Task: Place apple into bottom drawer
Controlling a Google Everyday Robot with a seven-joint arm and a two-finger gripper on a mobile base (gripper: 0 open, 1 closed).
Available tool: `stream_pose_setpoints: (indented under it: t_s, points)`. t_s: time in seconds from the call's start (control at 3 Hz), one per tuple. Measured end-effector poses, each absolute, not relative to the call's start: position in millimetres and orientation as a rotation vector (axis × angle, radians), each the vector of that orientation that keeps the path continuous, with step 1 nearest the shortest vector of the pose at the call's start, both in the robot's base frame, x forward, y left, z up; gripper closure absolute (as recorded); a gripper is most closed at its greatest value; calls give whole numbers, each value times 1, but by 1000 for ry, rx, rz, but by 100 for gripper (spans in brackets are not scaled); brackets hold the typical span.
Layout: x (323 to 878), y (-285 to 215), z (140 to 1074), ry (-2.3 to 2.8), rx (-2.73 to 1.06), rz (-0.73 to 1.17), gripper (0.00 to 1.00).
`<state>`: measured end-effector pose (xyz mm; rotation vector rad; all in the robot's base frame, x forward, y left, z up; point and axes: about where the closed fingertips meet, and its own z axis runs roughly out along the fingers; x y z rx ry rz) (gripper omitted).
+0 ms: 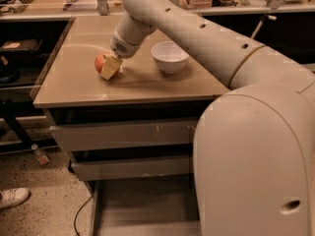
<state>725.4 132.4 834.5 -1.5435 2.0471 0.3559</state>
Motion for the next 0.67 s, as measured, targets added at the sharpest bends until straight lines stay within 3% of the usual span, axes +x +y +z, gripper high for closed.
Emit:
stream_pose_setpoints:
  t_s: [0.67]
  points:
    - [635,92,843,2233,-1454,297,100]
